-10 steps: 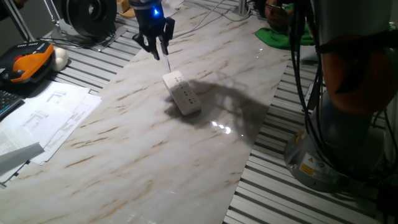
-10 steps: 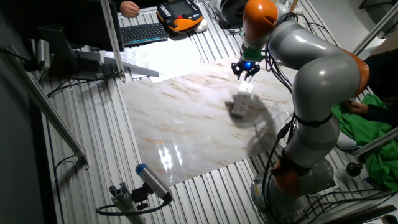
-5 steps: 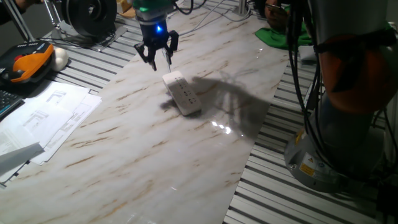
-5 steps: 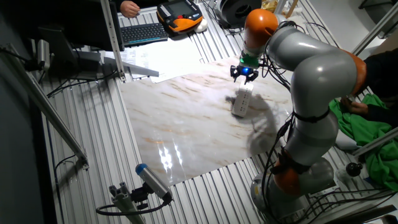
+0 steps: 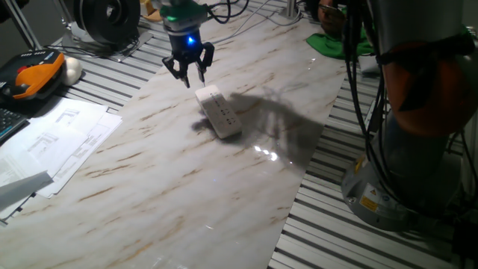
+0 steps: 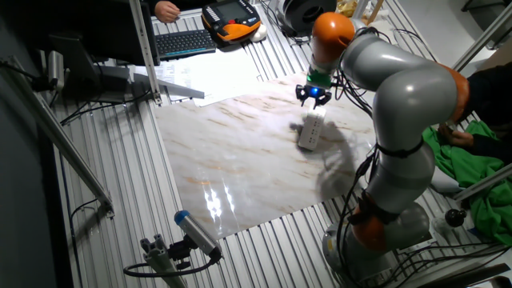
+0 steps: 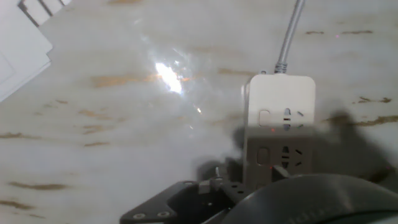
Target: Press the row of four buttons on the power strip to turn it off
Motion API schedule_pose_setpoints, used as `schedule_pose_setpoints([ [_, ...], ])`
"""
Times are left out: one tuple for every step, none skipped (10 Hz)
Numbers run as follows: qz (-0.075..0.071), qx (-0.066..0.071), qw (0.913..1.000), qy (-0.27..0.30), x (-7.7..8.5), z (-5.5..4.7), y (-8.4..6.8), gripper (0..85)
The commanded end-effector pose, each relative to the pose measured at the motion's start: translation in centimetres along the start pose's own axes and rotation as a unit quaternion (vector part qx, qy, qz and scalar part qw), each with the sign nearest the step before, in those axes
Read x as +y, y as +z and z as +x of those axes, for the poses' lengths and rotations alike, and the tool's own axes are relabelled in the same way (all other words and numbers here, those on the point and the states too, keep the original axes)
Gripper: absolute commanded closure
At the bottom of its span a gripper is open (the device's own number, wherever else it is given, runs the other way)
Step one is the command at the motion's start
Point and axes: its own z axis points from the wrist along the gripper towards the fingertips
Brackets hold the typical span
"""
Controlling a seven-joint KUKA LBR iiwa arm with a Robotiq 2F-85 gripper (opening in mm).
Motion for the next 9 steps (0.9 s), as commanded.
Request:
schedule_pose_setpoints([
  [0.002,-0.005,1.0000,0.002,0.0,0.0,0.0,51.0],
  [-0.003,-0.002,1.0000,0.001,0.0,0.0,0.0,34.0],
  [-0.012,0.008,0.9999,-0.008,0.0,0.0,0.0,34.0],
  [-0.012,0.011,0.9998,-0.011,0.0,0.0,0.0,34.0],
  [-0.013,0.011,0.9998,-0.010,0.0,0.0,0.0,34.0],
  [-0.008,0.006,0.9999,-0.013,0.0,0.0,0.0,34.0],
  [-0.007,-0.003,0.9999,-0.011,0.2,-0.7,1.5,34.0],
  [-0.010,-0.006,0.9999,-0.012,0.5,-1.4,2.7,34.0],
  [-0.013,-0.005,0.9998,-0.013,0.7,-2.3,3.7,34.0],
])
